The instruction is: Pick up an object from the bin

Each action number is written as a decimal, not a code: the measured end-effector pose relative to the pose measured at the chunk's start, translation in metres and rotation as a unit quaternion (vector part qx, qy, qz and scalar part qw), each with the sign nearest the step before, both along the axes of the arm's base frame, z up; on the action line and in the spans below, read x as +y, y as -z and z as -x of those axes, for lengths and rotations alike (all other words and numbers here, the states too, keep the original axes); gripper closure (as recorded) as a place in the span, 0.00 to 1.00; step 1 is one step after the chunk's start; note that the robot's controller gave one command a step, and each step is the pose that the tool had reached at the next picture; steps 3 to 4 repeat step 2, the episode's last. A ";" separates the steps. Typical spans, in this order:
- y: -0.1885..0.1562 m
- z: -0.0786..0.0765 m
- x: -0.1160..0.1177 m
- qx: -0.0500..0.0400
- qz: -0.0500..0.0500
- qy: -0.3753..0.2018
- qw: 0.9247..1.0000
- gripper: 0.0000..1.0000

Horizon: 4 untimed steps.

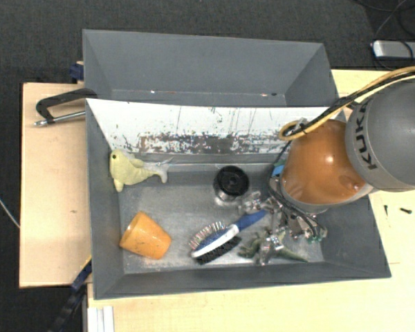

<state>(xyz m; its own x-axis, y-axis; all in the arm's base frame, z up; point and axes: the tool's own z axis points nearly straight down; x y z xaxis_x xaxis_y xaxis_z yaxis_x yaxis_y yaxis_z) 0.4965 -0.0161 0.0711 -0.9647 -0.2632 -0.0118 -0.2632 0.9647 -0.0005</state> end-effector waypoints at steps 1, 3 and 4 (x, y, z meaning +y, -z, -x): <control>-0.002 0.000 -0.001 0.000 0.000 0.000 1.000 1.00; -0.155 -0.022 -0.020 -0.001 0.002 -0.074 0.997 1.00; -0.155 -0.022 -0.020 -0.001 0.002 -0.074 0.997 1.00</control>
Offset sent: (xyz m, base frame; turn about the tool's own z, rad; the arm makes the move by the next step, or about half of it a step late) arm 0.0000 0.0000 0.0000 0.0000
